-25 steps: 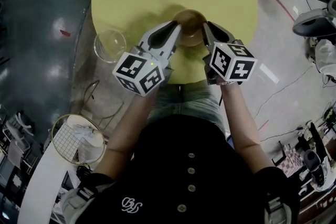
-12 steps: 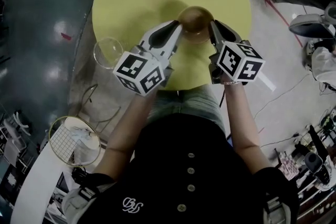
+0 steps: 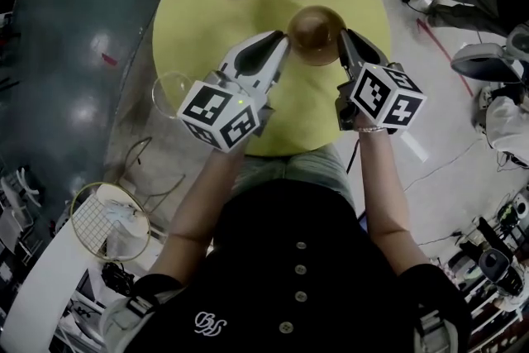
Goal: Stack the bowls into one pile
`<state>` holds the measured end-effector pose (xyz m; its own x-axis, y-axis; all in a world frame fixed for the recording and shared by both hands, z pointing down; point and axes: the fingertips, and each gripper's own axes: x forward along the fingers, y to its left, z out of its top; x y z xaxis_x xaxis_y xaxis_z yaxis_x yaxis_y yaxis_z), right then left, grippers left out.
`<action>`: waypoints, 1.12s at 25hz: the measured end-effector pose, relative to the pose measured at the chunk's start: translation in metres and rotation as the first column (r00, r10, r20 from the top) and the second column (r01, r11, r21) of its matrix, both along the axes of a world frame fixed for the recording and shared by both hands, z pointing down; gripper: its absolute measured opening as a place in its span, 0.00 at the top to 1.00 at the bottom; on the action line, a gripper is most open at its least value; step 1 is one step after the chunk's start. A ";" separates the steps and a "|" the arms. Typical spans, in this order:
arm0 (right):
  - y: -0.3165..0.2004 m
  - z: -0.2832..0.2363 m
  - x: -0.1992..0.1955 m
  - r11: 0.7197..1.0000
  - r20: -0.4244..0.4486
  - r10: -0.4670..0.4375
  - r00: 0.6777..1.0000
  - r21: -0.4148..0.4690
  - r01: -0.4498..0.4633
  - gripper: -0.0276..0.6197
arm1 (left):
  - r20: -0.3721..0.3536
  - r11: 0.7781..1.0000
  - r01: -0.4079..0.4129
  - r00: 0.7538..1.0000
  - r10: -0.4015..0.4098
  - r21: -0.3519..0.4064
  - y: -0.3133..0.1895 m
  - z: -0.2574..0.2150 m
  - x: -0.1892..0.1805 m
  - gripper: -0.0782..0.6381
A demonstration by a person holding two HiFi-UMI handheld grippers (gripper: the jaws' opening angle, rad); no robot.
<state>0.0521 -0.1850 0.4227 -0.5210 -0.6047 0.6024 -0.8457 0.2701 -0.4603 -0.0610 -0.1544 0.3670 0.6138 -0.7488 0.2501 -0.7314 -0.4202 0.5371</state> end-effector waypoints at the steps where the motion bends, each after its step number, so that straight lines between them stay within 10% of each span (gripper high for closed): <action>1: -0.004 -0.002 0.000 1.000 0.002 -0.002 1.000 0.005 0.002 0.94 | -0.001 1.000 0.009 1.000 -0.009 0.004 -0.003 -0.002 -0.001 0.84; 28: -0.122 0.003 -0.002 0.999 0.025 0.021 0.999 0.049 -0.022 0.94 | -0.019 0.994 0.064 0.998 -0.065 -0.088 -0.037 0.027 0.006 0.84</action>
<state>0.0503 -0.3073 0.4254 -0.5215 -0.6449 0.5587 -0.8404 0.2750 -0.4670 -0.0548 -0.1915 0.3943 0.5709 -0.7629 0.3033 -0.7433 -0.3233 0.5857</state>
